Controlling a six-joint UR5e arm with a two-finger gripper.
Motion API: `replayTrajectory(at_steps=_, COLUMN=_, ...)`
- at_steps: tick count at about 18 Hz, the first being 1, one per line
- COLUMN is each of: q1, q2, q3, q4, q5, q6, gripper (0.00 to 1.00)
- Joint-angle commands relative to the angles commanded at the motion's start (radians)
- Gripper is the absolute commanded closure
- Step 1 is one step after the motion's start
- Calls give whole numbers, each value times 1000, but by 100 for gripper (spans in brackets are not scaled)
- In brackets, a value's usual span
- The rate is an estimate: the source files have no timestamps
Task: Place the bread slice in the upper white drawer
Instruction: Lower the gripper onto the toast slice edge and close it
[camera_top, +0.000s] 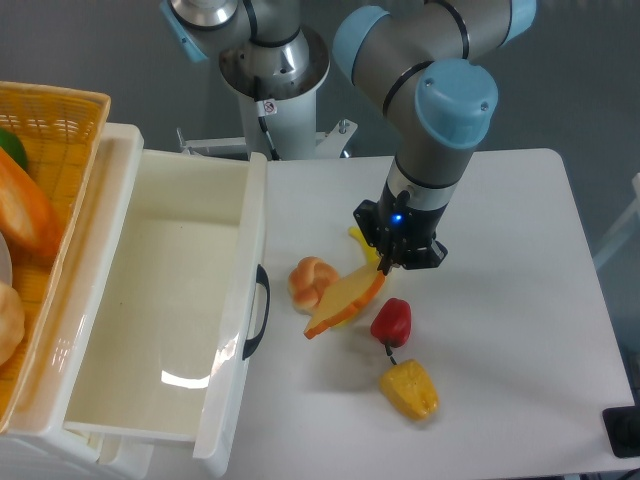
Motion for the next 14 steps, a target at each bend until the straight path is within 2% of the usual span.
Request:
replayTrajectory(at_steps=10, q1=11, q2=2, q3=18, q4=-3, q5=-31, q6=-14, gripper=100)
replayTrajectory(at_steps=14, q1=23, q2=8, q3=51, q4=-3, q5=-83, q6=-118, gripper=100)
